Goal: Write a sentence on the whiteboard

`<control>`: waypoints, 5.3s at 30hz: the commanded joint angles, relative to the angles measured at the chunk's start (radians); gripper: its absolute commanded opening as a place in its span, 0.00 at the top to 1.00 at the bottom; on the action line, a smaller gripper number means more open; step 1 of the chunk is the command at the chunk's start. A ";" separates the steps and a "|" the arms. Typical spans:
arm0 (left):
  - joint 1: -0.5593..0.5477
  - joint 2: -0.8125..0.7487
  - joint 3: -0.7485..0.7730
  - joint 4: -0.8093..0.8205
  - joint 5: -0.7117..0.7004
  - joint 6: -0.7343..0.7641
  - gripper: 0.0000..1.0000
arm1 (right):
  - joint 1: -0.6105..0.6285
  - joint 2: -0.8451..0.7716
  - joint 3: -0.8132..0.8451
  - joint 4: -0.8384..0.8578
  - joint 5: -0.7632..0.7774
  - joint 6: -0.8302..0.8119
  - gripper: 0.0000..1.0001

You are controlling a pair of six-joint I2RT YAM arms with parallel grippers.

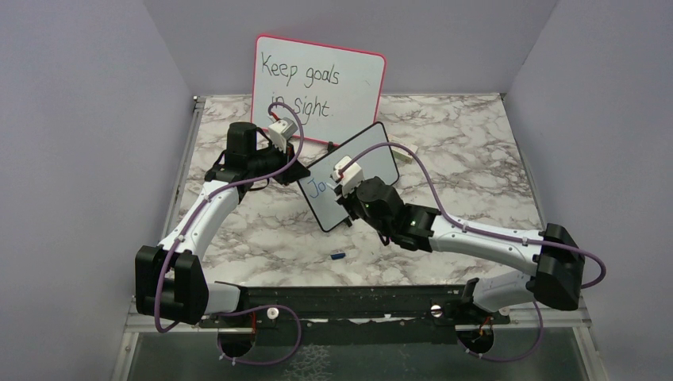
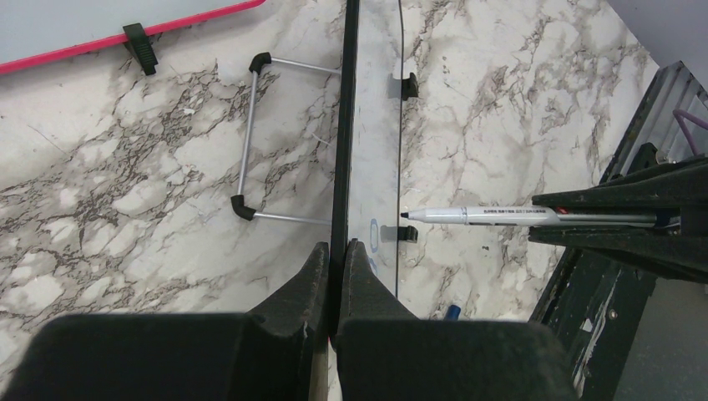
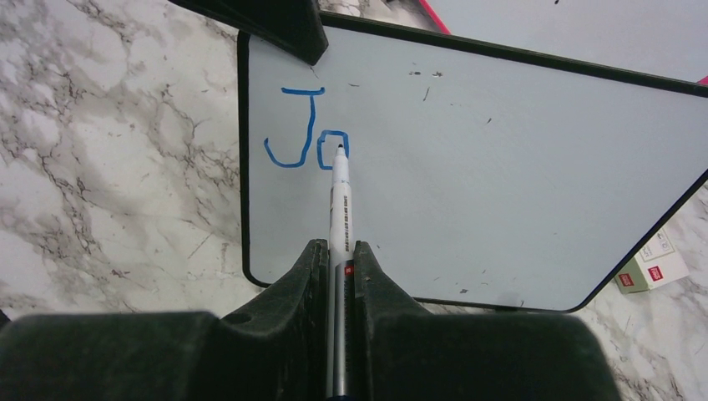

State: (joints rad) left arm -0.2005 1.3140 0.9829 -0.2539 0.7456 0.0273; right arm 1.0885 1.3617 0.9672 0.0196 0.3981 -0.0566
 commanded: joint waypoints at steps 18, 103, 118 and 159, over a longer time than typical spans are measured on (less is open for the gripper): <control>-0.007 0.036 -0.018 -0.067 -0.102 0.053 1.00 | -0.029 0.038 -0.002 0.079 -0.017 -0.014 1.00; -0.007 0.038 -0.018 -0.070 -0.106 0.056 1.00 | -0.052 0.029 -0.037 0.007 0.018 0.021 1.00; -0.007 0.041 -0.016 -0.070 -0.103 0.056 1.00 | -0.076 -0.004 -0.045 0.088 -0.002 0.033 1.00; -0.008 0.042 -0.015 -0.069 -0.097 0.055 1.00 | -0.084 0.047 -0.001 -0.003 -0.088 0.037 1.00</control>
State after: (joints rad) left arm -0.1986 1.3231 0.9848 -0.2520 0.7429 0.0315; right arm 1.0077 1.3956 0.9386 0.0578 0.3557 -0.0334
